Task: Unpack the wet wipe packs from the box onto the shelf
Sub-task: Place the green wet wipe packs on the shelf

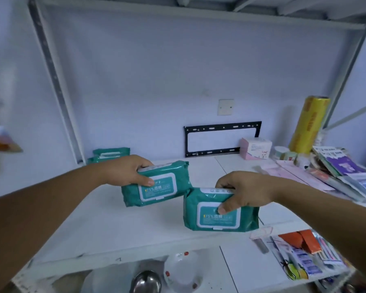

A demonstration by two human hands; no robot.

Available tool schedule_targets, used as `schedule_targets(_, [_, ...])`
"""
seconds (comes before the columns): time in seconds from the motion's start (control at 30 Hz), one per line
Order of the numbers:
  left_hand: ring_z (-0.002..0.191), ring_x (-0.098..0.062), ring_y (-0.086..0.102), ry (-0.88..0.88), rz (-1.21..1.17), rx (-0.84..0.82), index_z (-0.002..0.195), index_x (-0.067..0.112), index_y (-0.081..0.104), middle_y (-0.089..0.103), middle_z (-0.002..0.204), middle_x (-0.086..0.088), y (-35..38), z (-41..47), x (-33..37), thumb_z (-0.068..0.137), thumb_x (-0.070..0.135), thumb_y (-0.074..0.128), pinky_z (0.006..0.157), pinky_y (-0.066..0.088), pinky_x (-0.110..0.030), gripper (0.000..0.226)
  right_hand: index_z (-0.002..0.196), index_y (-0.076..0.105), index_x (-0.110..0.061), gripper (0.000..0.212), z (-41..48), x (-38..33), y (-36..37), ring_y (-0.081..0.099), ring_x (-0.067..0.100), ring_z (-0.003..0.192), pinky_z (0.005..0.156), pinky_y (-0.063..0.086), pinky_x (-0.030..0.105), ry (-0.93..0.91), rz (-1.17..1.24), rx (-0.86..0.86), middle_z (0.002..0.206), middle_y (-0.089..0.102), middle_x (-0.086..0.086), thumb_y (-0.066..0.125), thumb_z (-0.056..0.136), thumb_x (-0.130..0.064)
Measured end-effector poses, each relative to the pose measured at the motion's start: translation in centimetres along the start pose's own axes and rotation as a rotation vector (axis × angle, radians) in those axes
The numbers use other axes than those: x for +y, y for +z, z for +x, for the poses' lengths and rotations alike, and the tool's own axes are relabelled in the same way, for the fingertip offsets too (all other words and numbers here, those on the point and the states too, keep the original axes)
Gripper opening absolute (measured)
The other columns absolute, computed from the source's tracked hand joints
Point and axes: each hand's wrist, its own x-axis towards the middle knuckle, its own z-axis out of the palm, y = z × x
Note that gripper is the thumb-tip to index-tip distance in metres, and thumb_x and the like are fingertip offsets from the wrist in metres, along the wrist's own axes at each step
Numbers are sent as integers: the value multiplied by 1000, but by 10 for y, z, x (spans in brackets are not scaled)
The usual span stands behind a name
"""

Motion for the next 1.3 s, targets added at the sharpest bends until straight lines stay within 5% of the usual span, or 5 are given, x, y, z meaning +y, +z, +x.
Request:
schedule_targets(0.1, [90, 1, 71, -41, 45, 7, 109, 37, 68, 74, 103, 18, -35, -5, -67, 82, 45, 79, 84, 58, -25, 29, 95, 66, -25, 34, 51, -44, 9, 72, 10, 85, 79, 61, 35, 5, -14, 18, 94, 75, -8, 82, 75, -48])
schedule_targets(0.33, [98, -9, 71, -122, 38, 16, 110, 34, 71, 75, 108, 15, -76, 4, -190, 74, 50, 83, 95, 57, -38, 41, 96, 65, -25, 35, 139, -122, 33, 68, 13, 87, 76, 57, 33, 9, -16, 53, 96, 70, -8, 81, 76, -47])
schedule_targets(0.6, [97, -16, 69, -138, 75, 48, 106, 27, 71, 73, 104, 7, -53, 45, -220, 79, 48, 80, 92, 55, -41, 36, 98, 63, -25, 33, 190, -138, 42, 62, 12, 86, 70, 51, 28, -9, -101, -1, 95, 64, -9, 80, 78, -46])
schedule_targets(1.03, [117, -17, 60, -238, 227, -15, 141, 22, 54, 61, 136, 5, -60, 97, -271, 83, 54, 74, 107, 46, -38, 69, 105, 65, -21, 39, 271, -93, 54, 64, 19, 93, 77, 54, 34, -48, -122, -42, 102, 66, -4, 80, 78, -45])
schedule_targets(1.3, [114, -17, 60, -276, 234, 8, 142, 23, 52, 60, 137, 2, -67, 133, -305, 84, 51, 74, 100, 48, -33, 69, 106, 64, -22, 37, 337, -91, 67, 63, 20, 95, 79, 52, 35, -118, -92, -101, 103, 67, -3, 79, 80, -42])
